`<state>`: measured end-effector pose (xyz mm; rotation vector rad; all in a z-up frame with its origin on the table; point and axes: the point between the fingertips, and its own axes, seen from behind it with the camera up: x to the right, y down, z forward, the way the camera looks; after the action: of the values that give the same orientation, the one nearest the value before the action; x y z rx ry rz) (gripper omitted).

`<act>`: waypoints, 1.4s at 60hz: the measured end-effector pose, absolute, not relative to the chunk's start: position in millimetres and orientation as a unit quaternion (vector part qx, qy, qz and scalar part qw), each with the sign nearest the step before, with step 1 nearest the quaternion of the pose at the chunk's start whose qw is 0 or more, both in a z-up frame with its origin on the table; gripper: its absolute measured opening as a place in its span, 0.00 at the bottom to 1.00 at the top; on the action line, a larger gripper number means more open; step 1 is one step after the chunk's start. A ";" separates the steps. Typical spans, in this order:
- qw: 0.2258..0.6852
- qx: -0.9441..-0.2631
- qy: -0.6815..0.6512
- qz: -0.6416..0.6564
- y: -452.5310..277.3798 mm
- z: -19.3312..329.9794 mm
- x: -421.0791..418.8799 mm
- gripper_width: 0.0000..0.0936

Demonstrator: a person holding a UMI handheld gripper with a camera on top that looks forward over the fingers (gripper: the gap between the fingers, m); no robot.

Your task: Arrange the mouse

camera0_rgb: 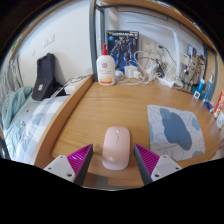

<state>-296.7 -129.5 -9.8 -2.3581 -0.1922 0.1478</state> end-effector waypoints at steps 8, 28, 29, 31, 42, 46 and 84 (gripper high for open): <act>0.381 -0.922 -0.059 0.044 -116.9 -9.5 -292.4 0.73; 0.377 -0.924 -0.059 0.034 -109.1 -12.1 -289.2 0.30; 0.375 -0.924 -0.059 0.035 -109.3 -12.4 -289.4 0.30; 0.373 -0.925 -0.055 0.039 -108.8 -12.1 -289.3 0.30; 0.378 -0.919 -0.088 0.069 -107.3 11.1 -296.5 0.30; 0.403 -0.908 -0.095 0.073 -97.2 48.3 -291.3 0.30; 0.464 -0.886 -0.012 -0.003 -8.8 135.1 -67.9 0.30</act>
<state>-67.9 -8.8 135.1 -2.1756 -0.0291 -0.0069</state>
